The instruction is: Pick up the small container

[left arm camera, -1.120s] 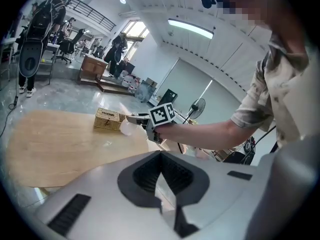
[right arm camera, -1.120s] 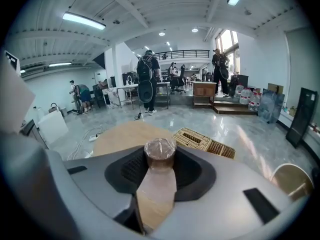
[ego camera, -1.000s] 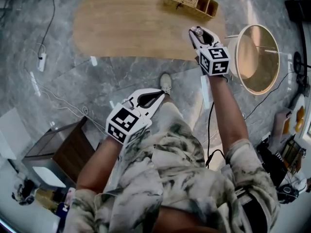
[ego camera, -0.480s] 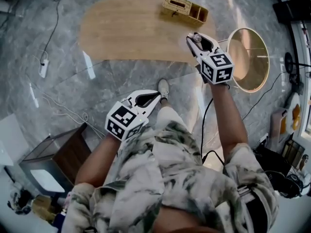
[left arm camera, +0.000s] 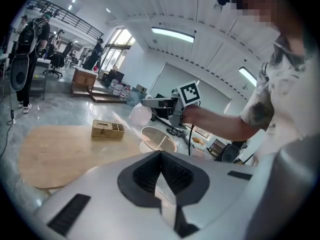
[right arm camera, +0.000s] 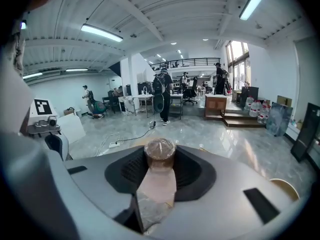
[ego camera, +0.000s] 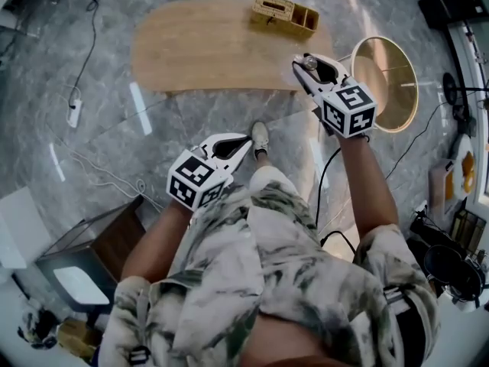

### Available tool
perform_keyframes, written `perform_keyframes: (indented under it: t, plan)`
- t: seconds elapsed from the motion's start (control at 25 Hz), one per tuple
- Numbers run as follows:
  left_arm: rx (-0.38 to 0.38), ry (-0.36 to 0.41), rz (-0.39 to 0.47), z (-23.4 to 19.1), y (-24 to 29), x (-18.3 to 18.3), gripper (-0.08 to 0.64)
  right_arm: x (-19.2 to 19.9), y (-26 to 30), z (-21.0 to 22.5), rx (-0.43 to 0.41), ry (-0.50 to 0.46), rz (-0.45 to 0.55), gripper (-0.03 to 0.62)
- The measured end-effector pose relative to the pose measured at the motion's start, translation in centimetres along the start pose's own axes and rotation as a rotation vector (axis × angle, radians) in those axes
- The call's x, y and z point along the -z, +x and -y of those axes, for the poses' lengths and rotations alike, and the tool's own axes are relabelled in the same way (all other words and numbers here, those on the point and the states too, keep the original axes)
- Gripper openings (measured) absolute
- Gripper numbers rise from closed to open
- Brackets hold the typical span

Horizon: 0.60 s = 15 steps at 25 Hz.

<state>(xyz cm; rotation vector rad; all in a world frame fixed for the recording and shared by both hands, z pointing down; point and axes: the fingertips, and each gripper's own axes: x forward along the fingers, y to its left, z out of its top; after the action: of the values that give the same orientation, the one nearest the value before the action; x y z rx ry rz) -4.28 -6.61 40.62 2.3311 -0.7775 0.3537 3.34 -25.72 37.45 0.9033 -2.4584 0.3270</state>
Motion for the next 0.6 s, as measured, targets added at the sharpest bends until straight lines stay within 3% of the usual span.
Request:
perform_keyframes:
  t: [0.6]
  plan:
    - [0.021, 0.062, 0.015, 4.9, -4.1, 1.3, 0.023, -2.0, -8.0, -7.2, -0.007, -0.041, 0.020, 0.152]
